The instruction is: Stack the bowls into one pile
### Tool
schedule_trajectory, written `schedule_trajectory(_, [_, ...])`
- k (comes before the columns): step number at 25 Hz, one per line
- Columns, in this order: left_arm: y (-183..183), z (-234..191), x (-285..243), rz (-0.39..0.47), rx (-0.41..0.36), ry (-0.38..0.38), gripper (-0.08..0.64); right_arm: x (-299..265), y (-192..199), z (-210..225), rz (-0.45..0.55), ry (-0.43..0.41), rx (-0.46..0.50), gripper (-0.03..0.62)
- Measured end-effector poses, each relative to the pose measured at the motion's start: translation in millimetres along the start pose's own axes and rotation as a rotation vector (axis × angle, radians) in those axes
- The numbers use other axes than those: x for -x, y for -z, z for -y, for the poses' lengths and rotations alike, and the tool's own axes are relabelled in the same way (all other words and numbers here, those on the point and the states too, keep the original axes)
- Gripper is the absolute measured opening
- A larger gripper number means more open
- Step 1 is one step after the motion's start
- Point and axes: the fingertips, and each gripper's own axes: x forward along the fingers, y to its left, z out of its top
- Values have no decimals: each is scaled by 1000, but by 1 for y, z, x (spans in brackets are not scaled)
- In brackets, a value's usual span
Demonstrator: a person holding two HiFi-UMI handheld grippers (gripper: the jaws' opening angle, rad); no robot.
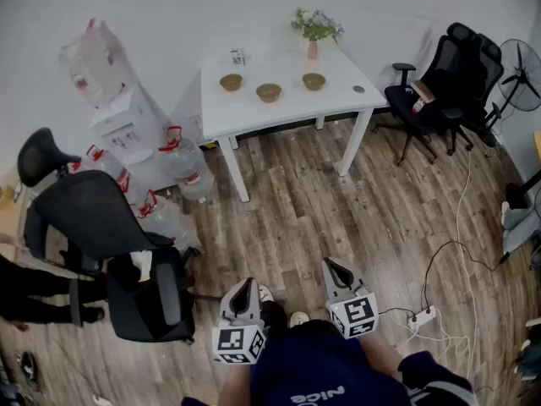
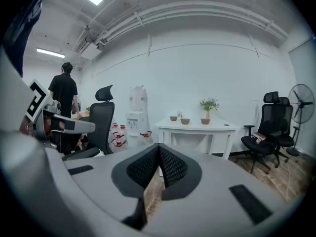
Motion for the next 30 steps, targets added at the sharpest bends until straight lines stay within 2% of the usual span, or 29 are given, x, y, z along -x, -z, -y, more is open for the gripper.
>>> schedule_trajectory(9, [-3, -3, -15, -3, -29, 19, 23, -7, 3, 7, -28, 30, 3, 21])
schedule_trajectory(14, [-8, -16, -34, -14, -38, 47, 23, -24, -2, 15, -16, 75, -61, 21])
schedule_trajectory(17, [-17, -31, -50, -15, -36, 64, 23, -41, -9, 19, -12, 99, -66, 21])
schedule_trajectory(24, [-46, -72, -105, -2, -44, 153, 23, -99, -40, 35, 40, 178, -78, 23])
schedule_trajectory(30, [-63, -98, -142, -10, -80, 217, 23, -139, -53, 27, 47, 188, -96, 23])
